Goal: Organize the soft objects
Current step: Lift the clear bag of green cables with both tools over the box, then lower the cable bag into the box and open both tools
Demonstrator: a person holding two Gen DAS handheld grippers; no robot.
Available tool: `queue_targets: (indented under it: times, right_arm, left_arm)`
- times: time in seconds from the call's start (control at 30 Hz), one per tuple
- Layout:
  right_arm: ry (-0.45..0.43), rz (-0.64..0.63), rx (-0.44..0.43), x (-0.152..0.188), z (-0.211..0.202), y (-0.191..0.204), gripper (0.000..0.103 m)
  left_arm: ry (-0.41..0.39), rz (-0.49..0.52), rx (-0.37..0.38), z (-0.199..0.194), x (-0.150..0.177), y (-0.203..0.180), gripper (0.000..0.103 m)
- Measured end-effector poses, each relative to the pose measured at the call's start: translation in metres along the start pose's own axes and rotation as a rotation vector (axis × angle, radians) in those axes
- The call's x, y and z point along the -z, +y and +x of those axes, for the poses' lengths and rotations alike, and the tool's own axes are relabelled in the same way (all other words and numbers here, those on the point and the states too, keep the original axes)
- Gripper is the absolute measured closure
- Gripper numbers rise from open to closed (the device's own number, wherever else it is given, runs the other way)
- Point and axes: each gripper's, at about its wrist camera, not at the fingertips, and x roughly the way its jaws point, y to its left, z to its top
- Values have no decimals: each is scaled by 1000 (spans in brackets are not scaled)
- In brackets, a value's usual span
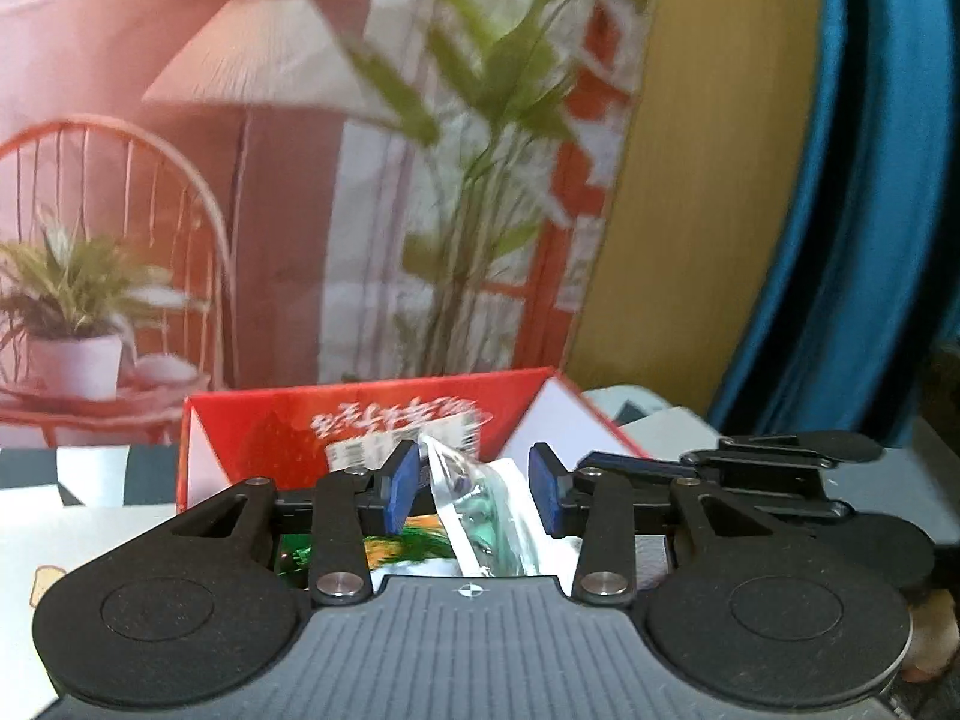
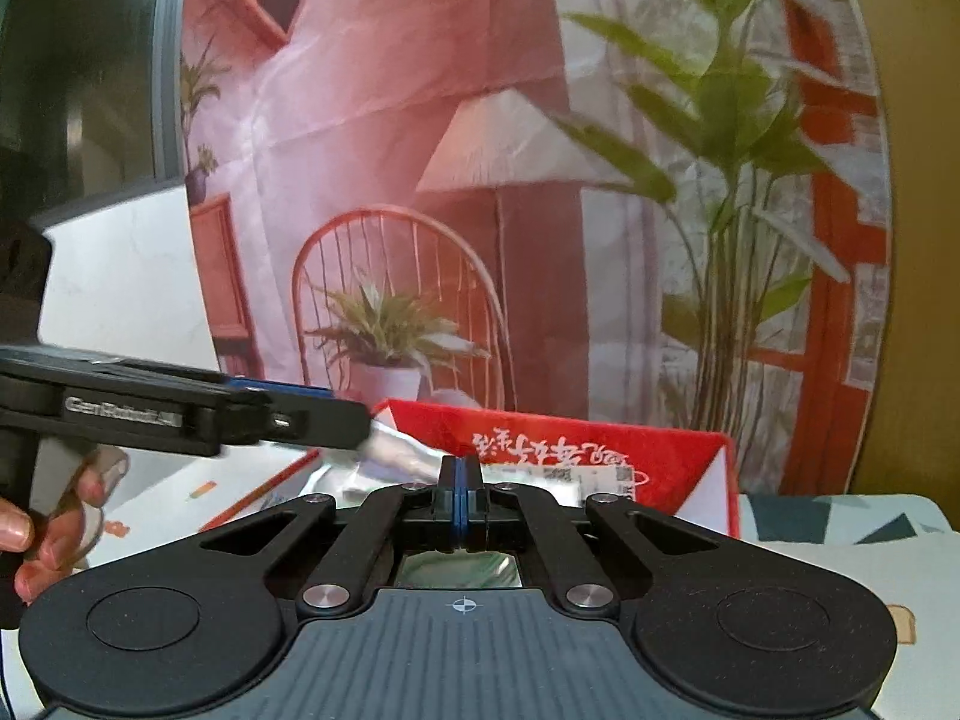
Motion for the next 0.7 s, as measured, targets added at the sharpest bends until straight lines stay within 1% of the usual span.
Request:
queue_targets:
  times: [0.1,0.3,0.37,0.5,0.6,0.7]
  right_arm:
    - [73,-7,16,3,23,0,103]
    - [242,36,8,20,59,-3,103]
    - [280,50,6,25,68,-4,103]
    - [362,77,7,25,85,-8,102]
    - [412,111,0,23,95,-13,102]
    - [463,95,6,24,106,-9,101]
  left_arm:
    - [50,-25,-21,18,1,11,61]
    - [151,14,-72,44,8,20,61]
    - [175,15,-90,49,9,24,61]
    - [181,-4,-108,53,7,34,61]
    - [156,-10,-125,47,6,40,60]
    - [141,-10,-135,40,3,40,60]
